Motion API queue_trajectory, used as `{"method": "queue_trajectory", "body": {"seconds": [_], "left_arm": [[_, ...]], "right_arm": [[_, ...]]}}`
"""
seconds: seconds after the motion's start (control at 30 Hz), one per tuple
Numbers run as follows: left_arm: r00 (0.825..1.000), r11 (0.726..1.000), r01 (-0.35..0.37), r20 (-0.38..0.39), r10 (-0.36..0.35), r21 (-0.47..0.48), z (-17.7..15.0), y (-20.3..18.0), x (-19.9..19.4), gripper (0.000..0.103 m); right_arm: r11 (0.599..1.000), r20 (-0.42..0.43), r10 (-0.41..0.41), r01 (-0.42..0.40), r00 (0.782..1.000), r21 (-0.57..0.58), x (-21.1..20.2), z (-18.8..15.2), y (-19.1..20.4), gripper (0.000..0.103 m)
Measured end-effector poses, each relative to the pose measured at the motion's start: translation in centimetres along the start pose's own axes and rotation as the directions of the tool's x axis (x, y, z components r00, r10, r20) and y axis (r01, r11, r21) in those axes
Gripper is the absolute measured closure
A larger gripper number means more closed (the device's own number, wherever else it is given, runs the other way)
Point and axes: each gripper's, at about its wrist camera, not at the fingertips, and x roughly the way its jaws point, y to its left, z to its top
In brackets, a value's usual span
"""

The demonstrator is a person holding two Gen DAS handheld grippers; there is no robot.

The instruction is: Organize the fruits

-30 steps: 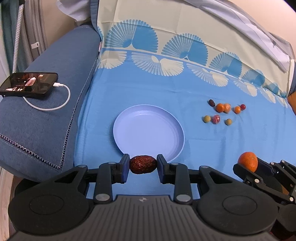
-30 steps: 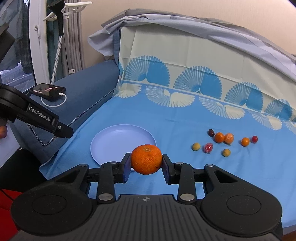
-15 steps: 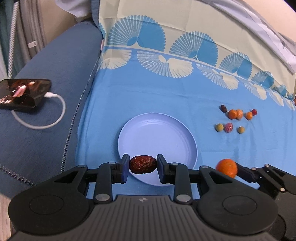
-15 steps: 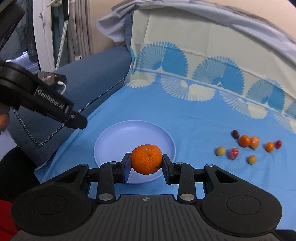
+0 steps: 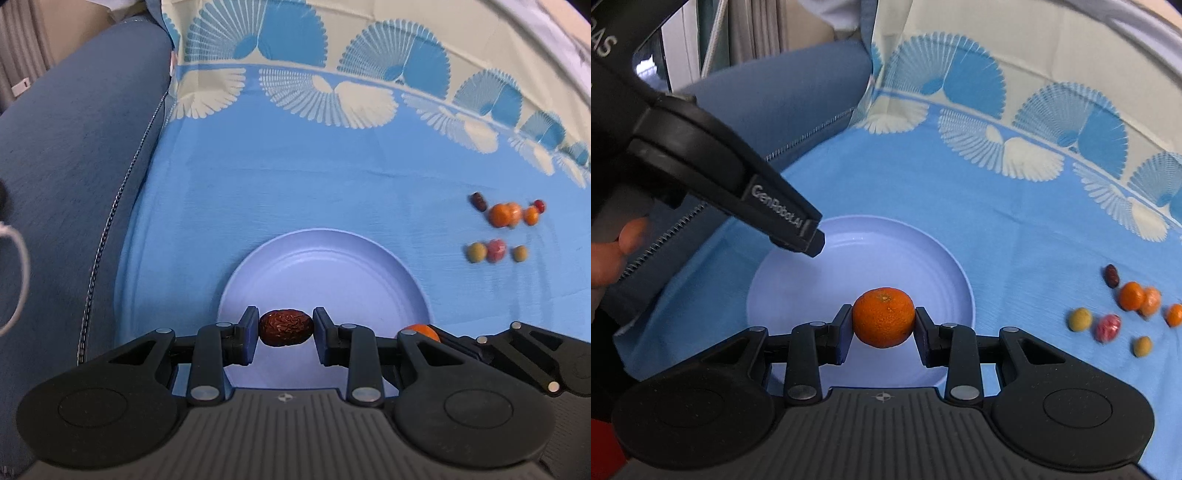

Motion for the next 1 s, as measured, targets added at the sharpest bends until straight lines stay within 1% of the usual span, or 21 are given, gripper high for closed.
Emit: {"method": "queue_trajectory", "body": {"seconds": [0.07,0.13,0.17,0.2,0.23,0.27,0.3,0.33,0.4,0.47,0.53,0.57,0.63,0.7,0.77,0.83,0.87,0.97,1.0], "left_arm": [[1.000,1.000,-0.011,-0.001,0.011,0.018,0.3,0.1,1.1,0.068],[1.000,0.999,0.000,0.013,-0.001,0.047,0.7,0.1,1.8,0.067],[1.000,0.998,0.008,0.021,-0.009,0.063,0.9,0.0,2.0,0.048],[1.000,0.997,0.009,0.023,-0.010,0.073,1.1,0.0,2.1,0.032],[0.999,0.998,0.000,0.034,-0.002,0.067,1.2,0.1,2.0,0.006],[0.998,0.999,-0.008,0.064,0.005,0.051,1.2,0.2,1.5,0.001],[0.995,0.999,-0.007,0.096,0.003,0.038,1.2,0.4,0.9,0.000],[0.995,0.999,0.001,0.102,-0.005,0.039,1.2,0.5,0.5,0.000],[0.996,0.999,0.008,0.090,-0.011,0.033,1.0,0.7,-0.4,0.000],[0.997,1.000,0.003,0.080,-0.003,0.003,0.4,1.1,-1.4,0.000],[0.998,1.000,0.009,0.061,-0.008,-0.024,-0.7,1.5,-2.8,0.000],[0.998,0.999,0.010,0.056,-0.008,-0.040,-1.5,1.7,-3.8,0.000],[0.999,0.998,0.001,0.053,0.002,-0.060,-2.8,1.8,-5.4,0.000],[0.999,0.996,-0.006,0.044,0.009,-0.084,-4.4,1.7,-7.2,0.000],[0.999,0.995,0.004,0.038,-0.001,-0.101,-5.6,1.6,-8.7,0.000],[0.999,0.995,0.009,0.040,-0.005,-0.103,-6.5,1.3,-9.9,0.000],[0.999,0.994,0.004,0.049,0.001,-0.106,-6.9,1.1,-10.5,0.000],[0.996,0.995,-0.002,0.086,0.011,-0.104,-7.7,0.6,-12.5,0.000],[0.995,0.995,-0.002,0.100,0.012,-0.104,-7.8,0.4,-13.1,0.000]], "right_arm": [[1.000,-0.015,-0.007,0.007,1.000,-0.006,1.2,0.3,0.0,0.067],[1.000,-0.018,-0.011,0.010,1.000,-0.007,2.0,0.6,0.0,0.066],[1.000,-0.026,-0.011,0.011,1.000,-0.005,2.3,0.8,-0.1,0.065],[1.000,-0.032,-0.010,0.010,0.999,0.002,2.5,1.0,-0.3,0.063],[1.000,-0.030,-0.013,0.013,0.999,0.011,2.5,1.2,-0.4,0.048],[1.000,-0.018,-0.018,0.018,1.000,0.018,2.1,1.3,-0.6,0.027],[0.999,-0.007,-0.024,0.024,1.000,0.023,1.7,1.4,-0.7,0.018],[0.999,0.001,-0.028,0.028,1.000,0.026,1.1,1.4,-0.8,0.008],[0.999,0.011,-0.018,0.018,1.000,0.040,-0.3,1.3,-1.0,0.005],[0.998,0.010,-0.006,0.005,1.000,0.061,-2.1,0.8,-0.8,0.001],[0.997,0.010,-0.006,0.006,1.000,0.077,-3.9,0.1,-0.5,0.001],[0.997,0.014,-0.022,0.021,1.000,0.077,-4.8,-0.3,-0.2,0.001],[0.995,0.032,-0.081,0.079,0.996,0.060,-6.9,-1.4,0.9,0.001],[0.992,0.085,-0.127,0.125,0.988,0.028,-9.0,-2.6,2.1,0.001],[0.990,0.157,-0.130,0.136,0.979,-0.032,-11.0,-3.6,3.2,0.001],[0.986,0.229,-0.121,0.144,0.966,-0.086,-12.8,-4.1,4.1,0.001],[0.984,0.262,-0.128,0.156,0.957,-0.090,-13.6,-4.1,4.3,0.001],[0.980,0.330,-0.161,0.189,0.930,-0.055,-15.7,-4.3,4.3,0.001],[0.980,0.343,-0.166,0.193,0.925,-0.047,-16.2,-4.4,4.1,0.001]]}}
